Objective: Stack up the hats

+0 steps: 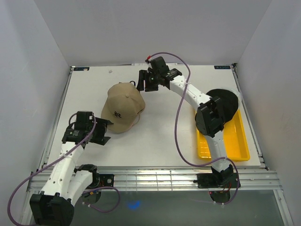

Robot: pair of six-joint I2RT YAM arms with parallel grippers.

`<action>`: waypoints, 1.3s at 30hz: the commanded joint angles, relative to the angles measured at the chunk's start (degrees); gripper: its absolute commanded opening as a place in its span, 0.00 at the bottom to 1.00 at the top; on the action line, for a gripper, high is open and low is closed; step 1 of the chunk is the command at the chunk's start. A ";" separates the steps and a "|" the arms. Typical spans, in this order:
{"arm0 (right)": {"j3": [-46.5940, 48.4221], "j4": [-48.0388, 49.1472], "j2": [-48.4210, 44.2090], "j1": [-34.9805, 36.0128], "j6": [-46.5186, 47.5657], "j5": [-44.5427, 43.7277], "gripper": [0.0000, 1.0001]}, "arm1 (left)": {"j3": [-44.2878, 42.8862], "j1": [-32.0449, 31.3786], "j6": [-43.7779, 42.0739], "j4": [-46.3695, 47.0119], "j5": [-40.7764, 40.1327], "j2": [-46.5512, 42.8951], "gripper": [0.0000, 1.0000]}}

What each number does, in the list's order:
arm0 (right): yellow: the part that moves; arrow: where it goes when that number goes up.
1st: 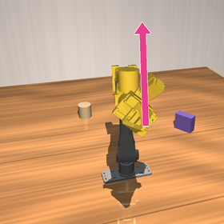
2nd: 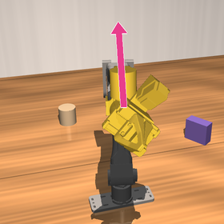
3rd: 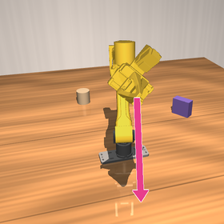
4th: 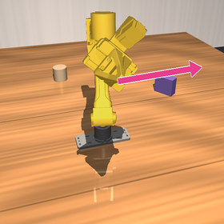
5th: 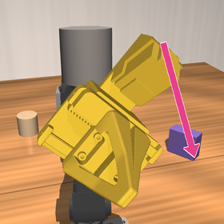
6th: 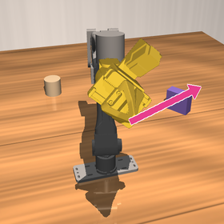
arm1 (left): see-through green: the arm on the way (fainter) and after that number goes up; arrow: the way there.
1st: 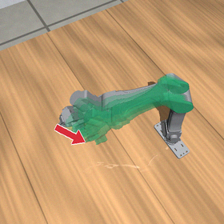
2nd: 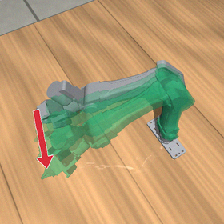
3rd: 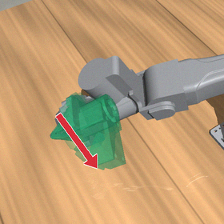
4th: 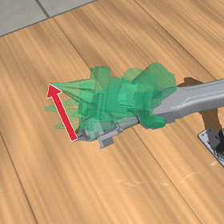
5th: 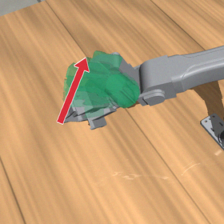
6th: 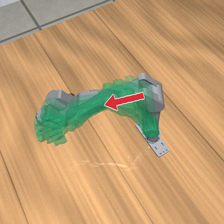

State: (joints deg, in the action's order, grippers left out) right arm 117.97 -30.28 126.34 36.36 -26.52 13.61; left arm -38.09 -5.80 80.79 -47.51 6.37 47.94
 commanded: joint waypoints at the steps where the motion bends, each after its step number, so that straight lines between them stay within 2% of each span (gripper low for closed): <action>1: 2.35 -0.13 -4.96 -0.59 0.07 0.02 0.67 | -3.31 -0.09 -1.95 -3.20 -1.53 -2.32 0.80; 7: 2.00 -0.22 -6.81 -1.11 -0.46 -0.33 0.71 | -10.94 -0.09 -5.20 -4.08 -3.29 -1.98 0.79; 14: 1.38 -1.18 -9.88 -1.82 -1.51 -1.39 0.74 | -23.07 -0.09 -9.07 -6.72 -10.49 2.06 0.76; 18: -4.65 -0.66 -14.80 -1.82 -2.04 -1.83 0.74 | -27.65 -0.09 -9.16 -6.46 -15.15 7.50 0.76; 22: -13.09 2.77 -22.00 -1.56 -2.13 -1.48 0.74 | -30.03 0.00 -9.43 -4.10 -15.16 15.15 0.75; 25: -14.53 4.00 -25.53 -0.68 -1.52 -1.48 0.75 | -30.03 -0.09 -9.43 -1.28 -14.55 19.02 0.73; 31: -6.37 -0.03 -22.64 3.89 1.03 -3.23 0.76 | -29.24 -0.09 -9.60 1.10 -14.72 23.86 0.72; 39: 12.70 -7.07 -7.70 9.08 3.23 -4.55 0.77 | -25.12 -0.17 -9.08 2.15 -13.93 23.78 0.71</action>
State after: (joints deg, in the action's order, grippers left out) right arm 125.60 -33.58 114.69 44.36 -25.43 10.52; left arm -65.45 -5.80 71.83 -46.11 -7.07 73.17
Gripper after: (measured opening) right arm 0.766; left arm 0.715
